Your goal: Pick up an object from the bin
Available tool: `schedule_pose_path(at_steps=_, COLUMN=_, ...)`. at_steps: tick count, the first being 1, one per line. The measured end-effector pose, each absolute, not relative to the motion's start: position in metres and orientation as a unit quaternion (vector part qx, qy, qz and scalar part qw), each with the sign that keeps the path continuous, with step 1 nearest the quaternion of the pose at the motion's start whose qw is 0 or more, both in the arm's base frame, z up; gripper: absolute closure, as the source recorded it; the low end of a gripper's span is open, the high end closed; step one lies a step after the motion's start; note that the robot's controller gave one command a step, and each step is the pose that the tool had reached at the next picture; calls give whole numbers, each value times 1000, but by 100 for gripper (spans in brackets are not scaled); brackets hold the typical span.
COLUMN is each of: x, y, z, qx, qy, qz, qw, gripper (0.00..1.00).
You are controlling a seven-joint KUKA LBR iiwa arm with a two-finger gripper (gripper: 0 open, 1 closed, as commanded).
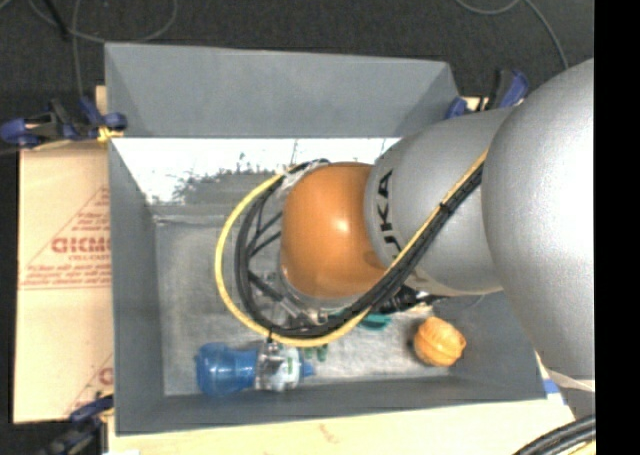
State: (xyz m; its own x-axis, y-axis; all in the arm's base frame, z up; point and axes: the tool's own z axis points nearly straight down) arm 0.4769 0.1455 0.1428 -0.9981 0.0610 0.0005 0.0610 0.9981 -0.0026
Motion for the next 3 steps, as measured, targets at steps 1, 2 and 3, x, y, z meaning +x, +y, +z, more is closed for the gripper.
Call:
schedule_pose_path(at_steps=1, x=476, y=150, z=82, qx=-84, qy=-996, qz=-3, qw=-3, gripper=0)
schedule_pose_path(at_steps=2, x=479, y=161, z=74, qx=-18, qy=-1000, qz=-1, qw=-11, gripper=100)
schedule_pose_path(at_steps=3, x=479, y=161, z=74, qx=-19, qy=-1000, qz=-2, qw=-11, gripper=100)
